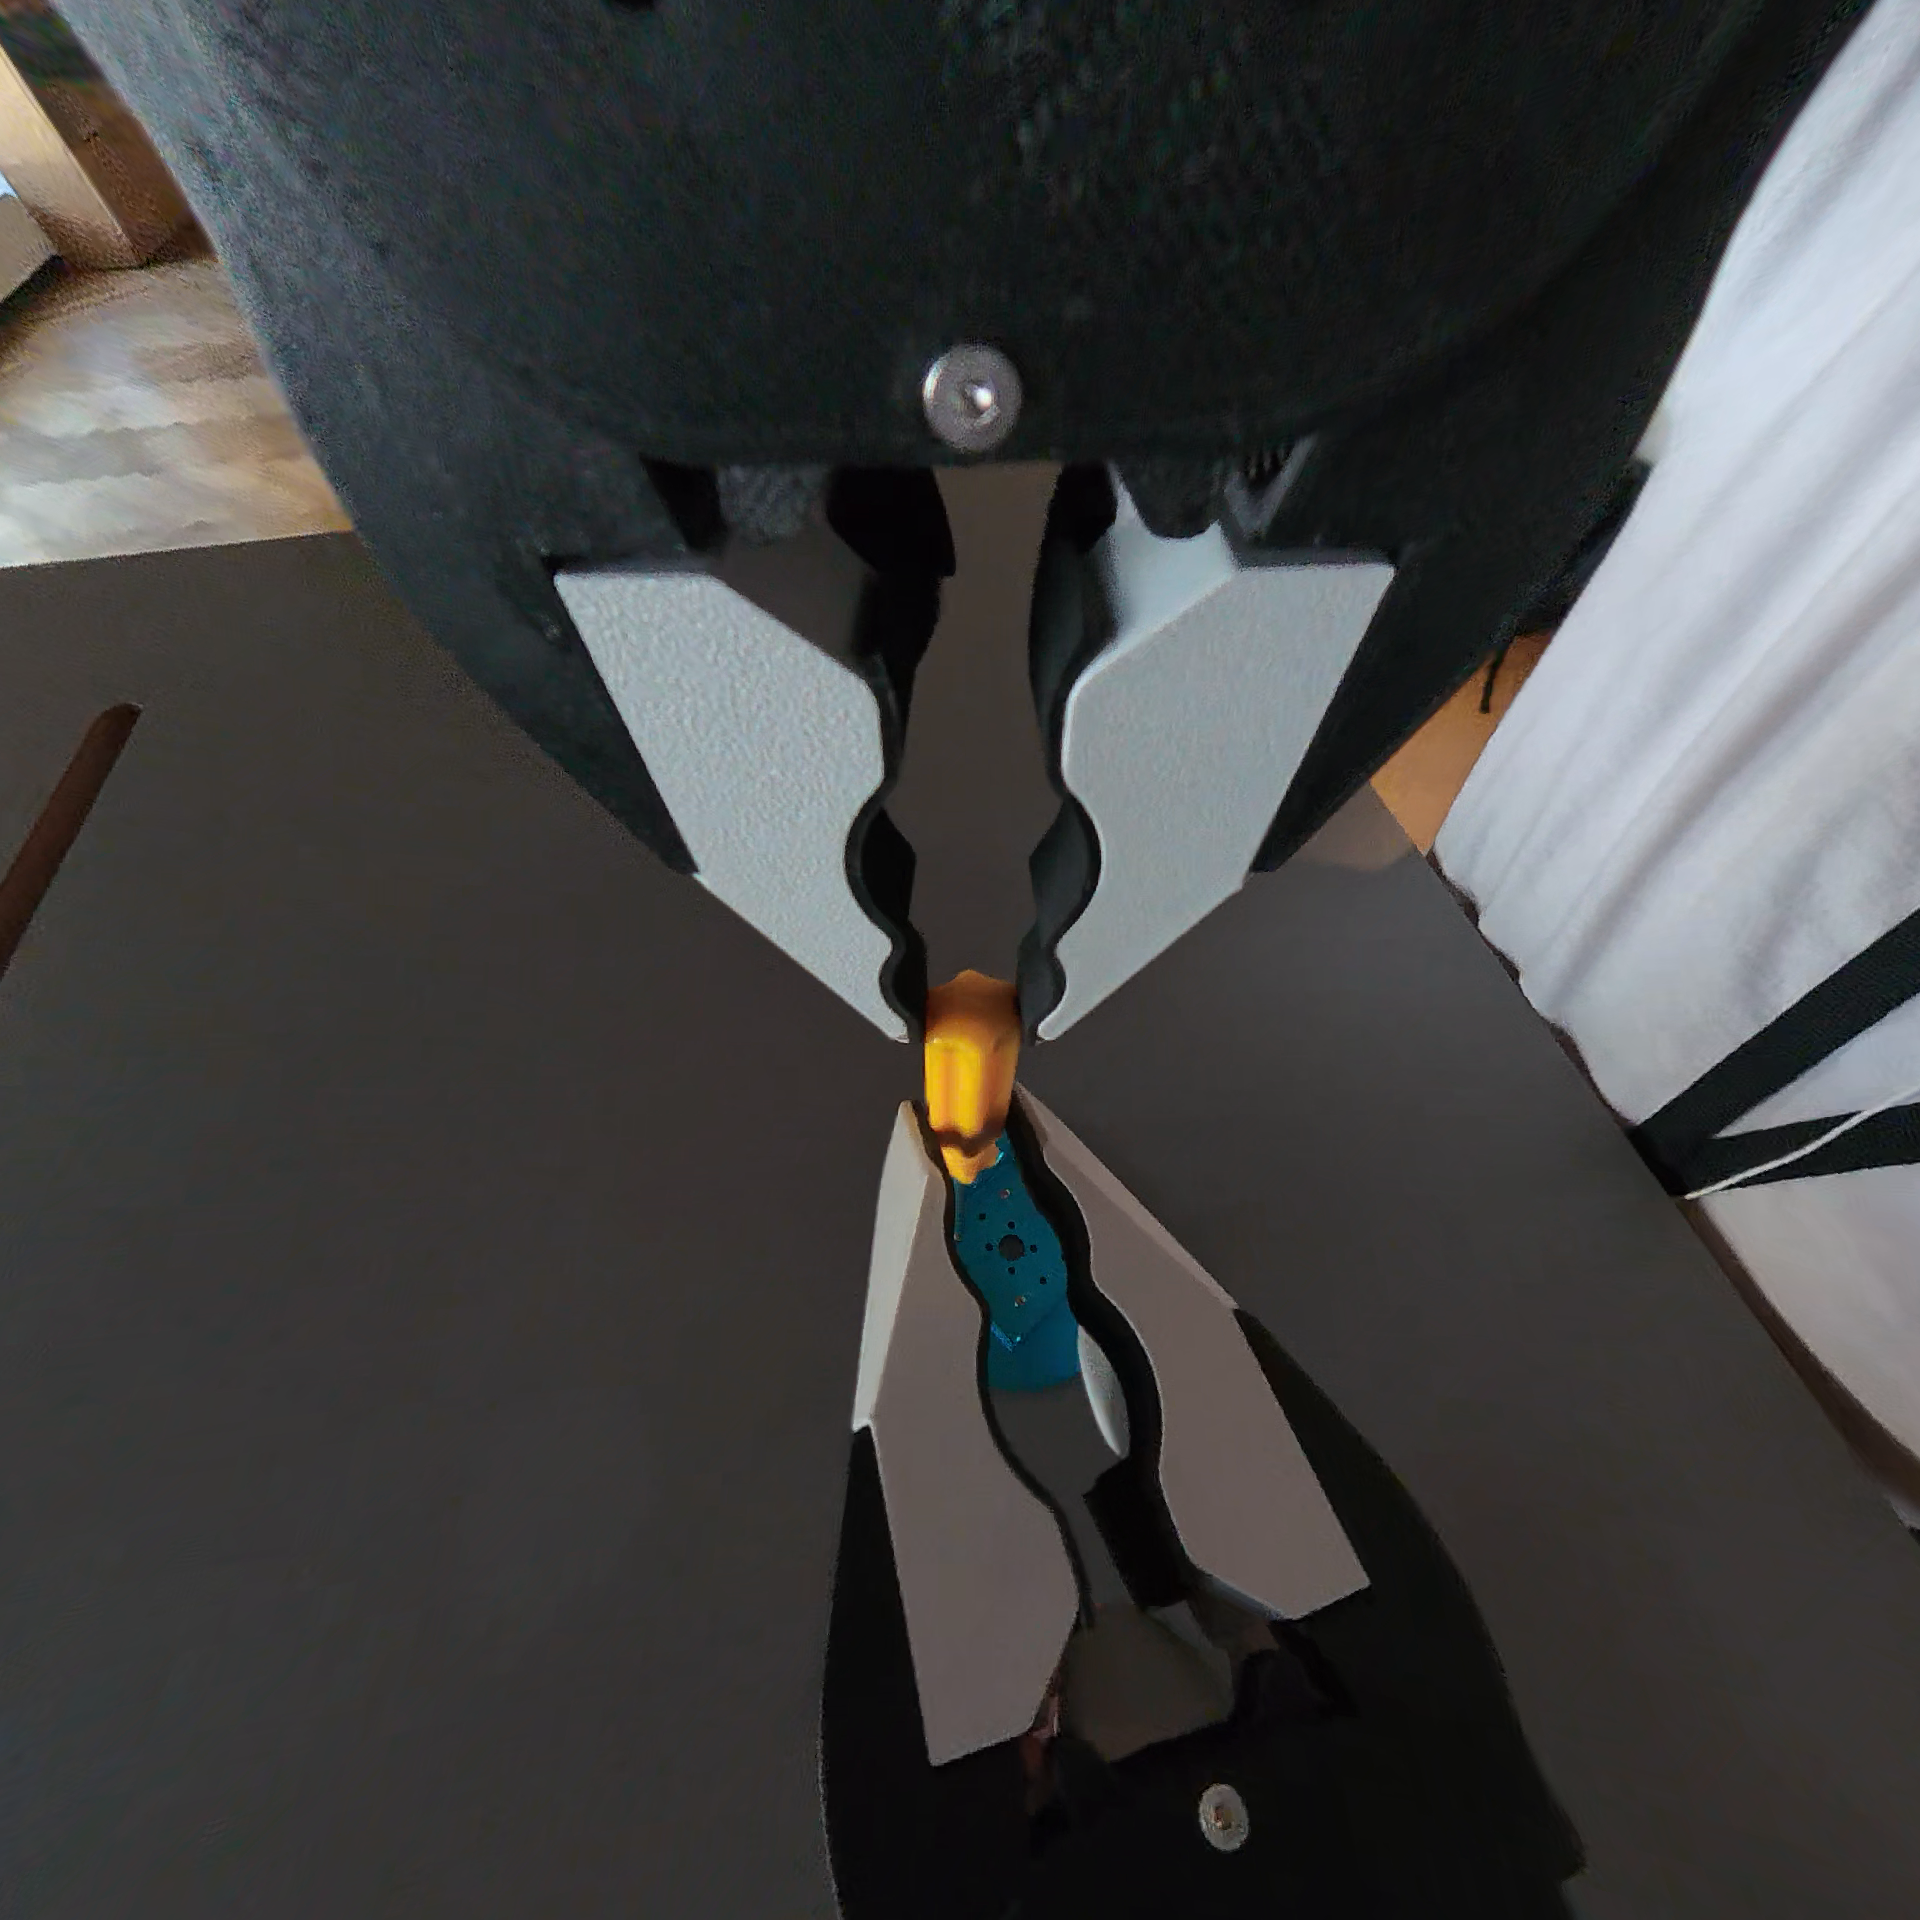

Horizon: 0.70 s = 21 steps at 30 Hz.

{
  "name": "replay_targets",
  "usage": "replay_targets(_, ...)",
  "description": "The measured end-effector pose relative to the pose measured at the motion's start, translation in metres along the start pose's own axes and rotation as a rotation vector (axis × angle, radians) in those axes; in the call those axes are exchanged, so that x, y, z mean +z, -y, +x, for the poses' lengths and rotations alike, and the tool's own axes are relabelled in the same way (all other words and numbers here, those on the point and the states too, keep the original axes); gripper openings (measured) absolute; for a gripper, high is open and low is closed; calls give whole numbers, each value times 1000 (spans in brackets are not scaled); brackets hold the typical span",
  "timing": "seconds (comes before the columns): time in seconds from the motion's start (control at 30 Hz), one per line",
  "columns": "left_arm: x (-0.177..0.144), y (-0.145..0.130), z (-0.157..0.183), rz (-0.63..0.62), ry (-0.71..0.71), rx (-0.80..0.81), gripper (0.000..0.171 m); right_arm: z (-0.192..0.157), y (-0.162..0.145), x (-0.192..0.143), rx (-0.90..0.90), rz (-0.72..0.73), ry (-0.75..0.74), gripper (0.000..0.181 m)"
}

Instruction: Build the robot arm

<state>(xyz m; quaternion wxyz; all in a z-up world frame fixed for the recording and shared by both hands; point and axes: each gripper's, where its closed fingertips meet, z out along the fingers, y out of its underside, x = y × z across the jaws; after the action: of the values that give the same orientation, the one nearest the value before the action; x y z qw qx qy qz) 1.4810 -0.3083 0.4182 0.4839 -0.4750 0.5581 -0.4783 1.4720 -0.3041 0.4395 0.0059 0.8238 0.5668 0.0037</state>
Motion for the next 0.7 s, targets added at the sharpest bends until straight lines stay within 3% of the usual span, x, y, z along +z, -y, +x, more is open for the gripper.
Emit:
replay_targets(0.1, -1, 0, -1, -12, 1, 11, 15, 1, 2, 0, -123, 8, -14, 16)
replay_targets(0.33, 1, 0, 0, -8, -13, 3, 15, -6, 10, -6, -670, 104, -97, 17)
replay_targets(0.4, 1, 0, 0, -8, -13, 1, 15, -7, 10, -3, -659, 89, -77, 12)
replay_targets(0.6, 2, 0, 1, -10, -17, 11, 15, 1, 2, -4, -693, -20, -84, 25)
replay_targets(0.7, 1, 0, 0, -9, -17, 9, 15, -1, 3, -4, -688, -1, -65, 25)
